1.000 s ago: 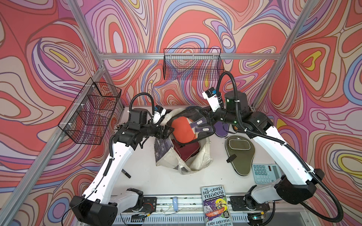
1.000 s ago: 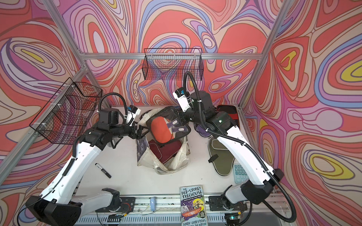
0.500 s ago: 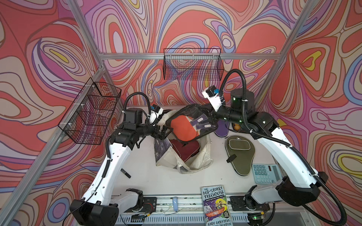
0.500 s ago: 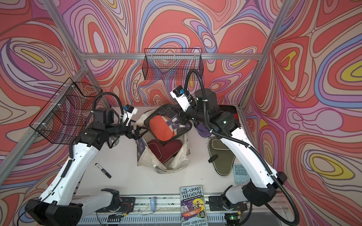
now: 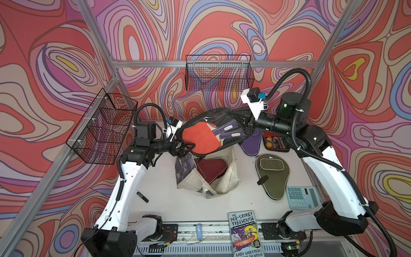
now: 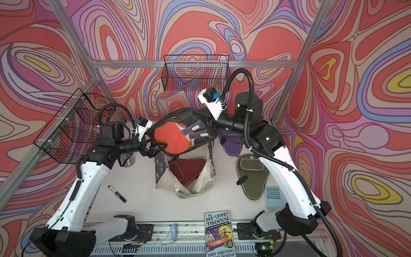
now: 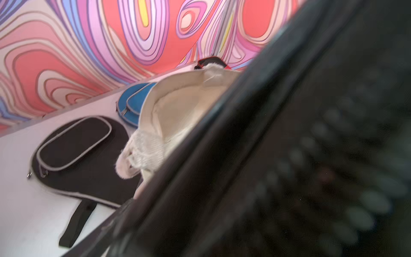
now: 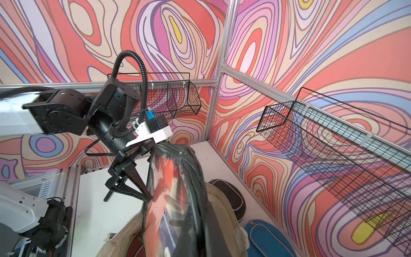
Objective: Remove the ping pong set from the canvas bag
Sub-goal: Pick up the ping pong set from the canvas bag.
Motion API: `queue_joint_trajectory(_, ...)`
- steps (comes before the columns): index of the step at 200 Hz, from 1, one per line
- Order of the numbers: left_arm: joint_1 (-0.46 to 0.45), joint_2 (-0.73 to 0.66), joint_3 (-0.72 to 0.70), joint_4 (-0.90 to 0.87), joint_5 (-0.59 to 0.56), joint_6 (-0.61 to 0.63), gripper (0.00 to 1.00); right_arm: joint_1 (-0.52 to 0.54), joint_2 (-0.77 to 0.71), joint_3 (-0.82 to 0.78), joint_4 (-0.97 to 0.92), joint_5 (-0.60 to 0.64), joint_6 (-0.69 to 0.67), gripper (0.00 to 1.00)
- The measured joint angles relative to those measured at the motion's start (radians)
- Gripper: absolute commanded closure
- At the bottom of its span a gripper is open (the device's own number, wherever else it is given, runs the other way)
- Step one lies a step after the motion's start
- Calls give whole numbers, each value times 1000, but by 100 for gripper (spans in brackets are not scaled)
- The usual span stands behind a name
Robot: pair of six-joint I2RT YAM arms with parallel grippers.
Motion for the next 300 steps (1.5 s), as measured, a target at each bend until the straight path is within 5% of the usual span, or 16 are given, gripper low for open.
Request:
queue_joint_trajectory(36,8,-11,-63,133,121,-62,17,-23,0,-8,35,-55,10,100)
queue_joint_trajectory(77,17,-16,-97,219,204,-123,100,-66,0,-69,134,-70,39,100)
queue_joint_trajectory(117,3,-86,-100,159,254,-86,100,-100,8,-121,201,25,20,100)
queue_joint_trajectory(126,2,-90,-85,122,239,-72,100,-99,11,-125,192,44,10,92)
queue_joint_trajectory(139,2,-90,-52,64,204,-42,100,-99,17,-127,165,77,0,69)
queue_joint_trajectory(165,3,-91,18,-29,88,23,100,-91,37,-117,50,126,-47,3)
queue_joint_trajectory(225,2,-99,72,-101,-119,151,100,-73,111,16,-246,159,-208,2)
queue_joint_trajectory(300,-102,-102,98,-197,-261,368,100,37,74,-11,-248,179,-483,2)
